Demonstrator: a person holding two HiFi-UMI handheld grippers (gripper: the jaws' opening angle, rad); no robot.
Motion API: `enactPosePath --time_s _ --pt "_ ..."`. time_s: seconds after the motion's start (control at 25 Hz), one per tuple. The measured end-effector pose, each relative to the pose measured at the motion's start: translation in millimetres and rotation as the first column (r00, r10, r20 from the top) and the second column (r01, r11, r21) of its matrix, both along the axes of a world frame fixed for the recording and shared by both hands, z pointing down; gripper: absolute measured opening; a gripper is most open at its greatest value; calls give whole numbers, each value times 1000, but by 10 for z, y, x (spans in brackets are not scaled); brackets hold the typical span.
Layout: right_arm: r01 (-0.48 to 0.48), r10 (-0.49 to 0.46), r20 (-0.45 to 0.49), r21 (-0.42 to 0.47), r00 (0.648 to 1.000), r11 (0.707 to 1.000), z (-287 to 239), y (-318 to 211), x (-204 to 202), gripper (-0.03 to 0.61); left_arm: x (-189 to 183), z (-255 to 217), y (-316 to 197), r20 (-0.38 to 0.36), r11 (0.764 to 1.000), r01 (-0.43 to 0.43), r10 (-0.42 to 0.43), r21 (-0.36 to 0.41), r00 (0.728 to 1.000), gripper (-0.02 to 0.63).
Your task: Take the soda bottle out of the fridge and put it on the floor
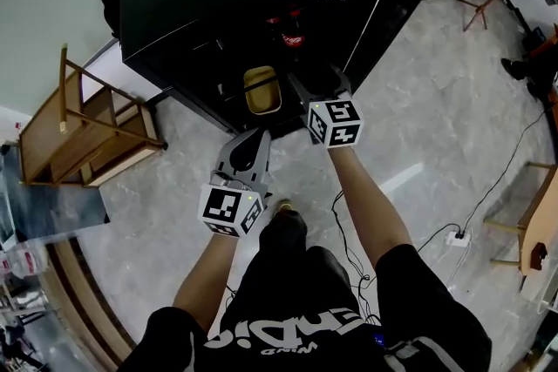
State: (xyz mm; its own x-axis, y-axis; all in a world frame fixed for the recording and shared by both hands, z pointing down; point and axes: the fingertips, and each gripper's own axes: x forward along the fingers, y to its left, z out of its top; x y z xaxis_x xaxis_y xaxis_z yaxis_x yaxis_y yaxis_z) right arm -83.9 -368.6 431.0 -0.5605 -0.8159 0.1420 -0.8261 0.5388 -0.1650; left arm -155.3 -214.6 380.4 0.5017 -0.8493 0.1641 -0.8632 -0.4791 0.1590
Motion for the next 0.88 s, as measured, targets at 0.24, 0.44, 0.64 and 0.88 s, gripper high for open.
enactPosePath --time_s 0.24,0.44,0.64,0.88 --pt "-55 55 -26 -2 998 998 252 -514 -109 321 -78 167 -130 -4 999 1 -1 -38 1000 6" --pt "-82 82 -48 -1 995 997 378 -864 -152 321 -142 260 -237 0 999 4 -4 -47 1000 6" --pt "-59 59 -86 6 995 998 473 -1059 -281 321 -208 334 -306 6 999 10 -10 -53 1000 6" --pt "-90 90 -90 2 992 996 576 -1226 -335 322 -218 411 -340 17 998 10 -9 -62 1000 6"
